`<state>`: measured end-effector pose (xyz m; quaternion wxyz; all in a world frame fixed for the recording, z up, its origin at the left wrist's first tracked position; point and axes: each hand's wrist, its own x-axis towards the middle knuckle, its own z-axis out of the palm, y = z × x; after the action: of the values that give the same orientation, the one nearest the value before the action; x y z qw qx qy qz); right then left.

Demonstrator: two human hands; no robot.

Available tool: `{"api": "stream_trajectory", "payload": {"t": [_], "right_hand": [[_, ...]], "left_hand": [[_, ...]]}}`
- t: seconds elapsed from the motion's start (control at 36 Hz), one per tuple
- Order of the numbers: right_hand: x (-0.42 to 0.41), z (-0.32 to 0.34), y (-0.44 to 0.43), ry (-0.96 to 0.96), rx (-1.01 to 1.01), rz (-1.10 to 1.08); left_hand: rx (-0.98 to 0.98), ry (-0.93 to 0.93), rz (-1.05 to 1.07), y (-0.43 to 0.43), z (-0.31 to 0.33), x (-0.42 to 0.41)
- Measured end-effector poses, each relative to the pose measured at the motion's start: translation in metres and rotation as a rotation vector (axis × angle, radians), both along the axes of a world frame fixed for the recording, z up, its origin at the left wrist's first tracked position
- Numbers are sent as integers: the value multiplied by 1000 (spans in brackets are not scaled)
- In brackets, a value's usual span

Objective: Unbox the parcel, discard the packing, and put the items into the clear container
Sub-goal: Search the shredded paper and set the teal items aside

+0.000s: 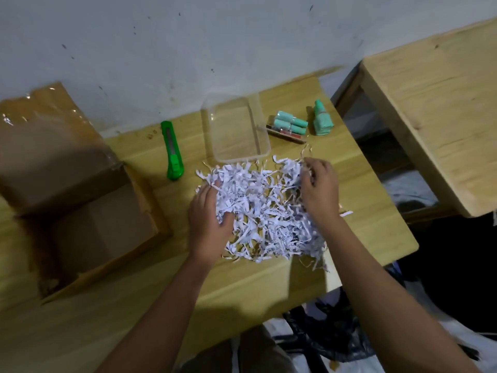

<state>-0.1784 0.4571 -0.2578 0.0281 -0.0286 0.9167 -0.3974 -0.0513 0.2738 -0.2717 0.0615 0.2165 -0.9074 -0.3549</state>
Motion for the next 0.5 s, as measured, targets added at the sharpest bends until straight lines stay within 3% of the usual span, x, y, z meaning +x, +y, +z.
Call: {"api": "stream_trajectory", "payload": {"t": [0.14, 0.31, 0.42, 0.5], "right_hand": [[27, 4, -15, 0, -34, 341], [11, 11, -12, -14, -108, 177], [-1, 10, -20, -111, 62, 319], [4, 8, -25, -57, 159, 493]], "left_hand": [[154, -41, -204, 3, 2, 15], [263, 188, -179, -8, 12, 22], [291, 171, -78, -10, 14, 10], [243, 92, -93, -10, 9, 0]]}}
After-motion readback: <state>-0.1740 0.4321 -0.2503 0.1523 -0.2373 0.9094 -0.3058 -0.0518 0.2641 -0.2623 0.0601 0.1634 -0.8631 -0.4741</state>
